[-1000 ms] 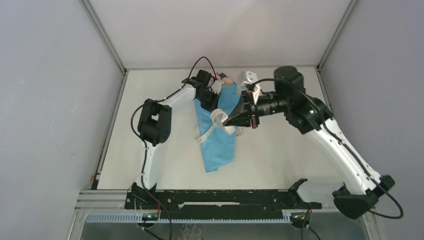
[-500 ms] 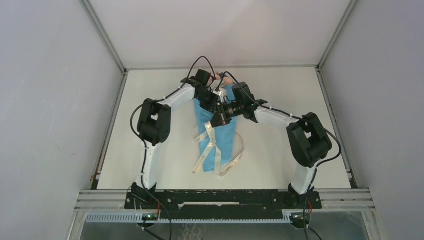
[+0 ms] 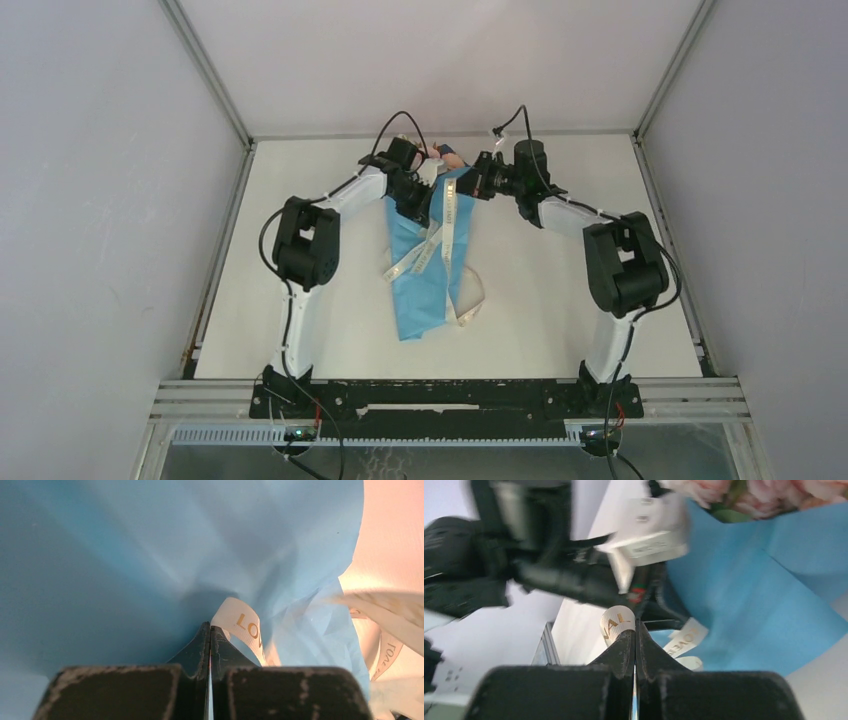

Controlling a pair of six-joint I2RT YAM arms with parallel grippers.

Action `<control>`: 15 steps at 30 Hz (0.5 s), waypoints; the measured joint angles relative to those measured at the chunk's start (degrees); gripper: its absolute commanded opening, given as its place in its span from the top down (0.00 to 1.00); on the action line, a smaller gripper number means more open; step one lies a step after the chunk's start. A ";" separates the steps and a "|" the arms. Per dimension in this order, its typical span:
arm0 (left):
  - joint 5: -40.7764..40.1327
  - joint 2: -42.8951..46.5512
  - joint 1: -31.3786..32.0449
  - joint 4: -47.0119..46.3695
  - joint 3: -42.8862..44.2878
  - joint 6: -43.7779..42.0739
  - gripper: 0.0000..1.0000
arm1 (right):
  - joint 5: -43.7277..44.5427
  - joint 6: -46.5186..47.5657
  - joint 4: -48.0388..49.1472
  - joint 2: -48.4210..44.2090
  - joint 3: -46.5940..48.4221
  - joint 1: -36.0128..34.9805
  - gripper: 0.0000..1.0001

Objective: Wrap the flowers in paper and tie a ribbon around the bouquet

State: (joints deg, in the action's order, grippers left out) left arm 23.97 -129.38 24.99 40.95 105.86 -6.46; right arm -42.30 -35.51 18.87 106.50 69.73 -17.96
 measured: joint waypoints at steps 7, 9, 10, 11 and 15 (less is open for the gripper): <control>-1.07 5.86 -0.15 4.74 0.00 -2.62 1.00 | 5.79 -3.39 -3.28 10.67 4.02 -0.48 1.00; -0.76 9.97 -0.17 7.39 0.24 -4.09 1.00 | 6.45 -3.04 -6.12 13.09 6.82 -0.90 1.00; -0.39 12.20 -0.17 9.62 1.25 -4.87 1.00 | 6.60 -2.78 -7.45 14.12 8.39 -1.25 1.00; 0.22 13.81 -0.15 12.20 3.28 -5.88 1.00 | 6.71 -2.45 -8.74 15.06 10.32 -1.66 1.00; 2.10 17.59 0.94 21.42 14.80 -10.25 1.00 | 6.49 -1.64 -10.82 17.64 17.11 -3.26 1.00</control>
State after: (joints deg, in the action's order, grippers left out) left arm 26.06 -111.79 25.93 62.37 120.66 -16.71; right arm -35.81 -37.15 8.05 124.14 86.85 -21.21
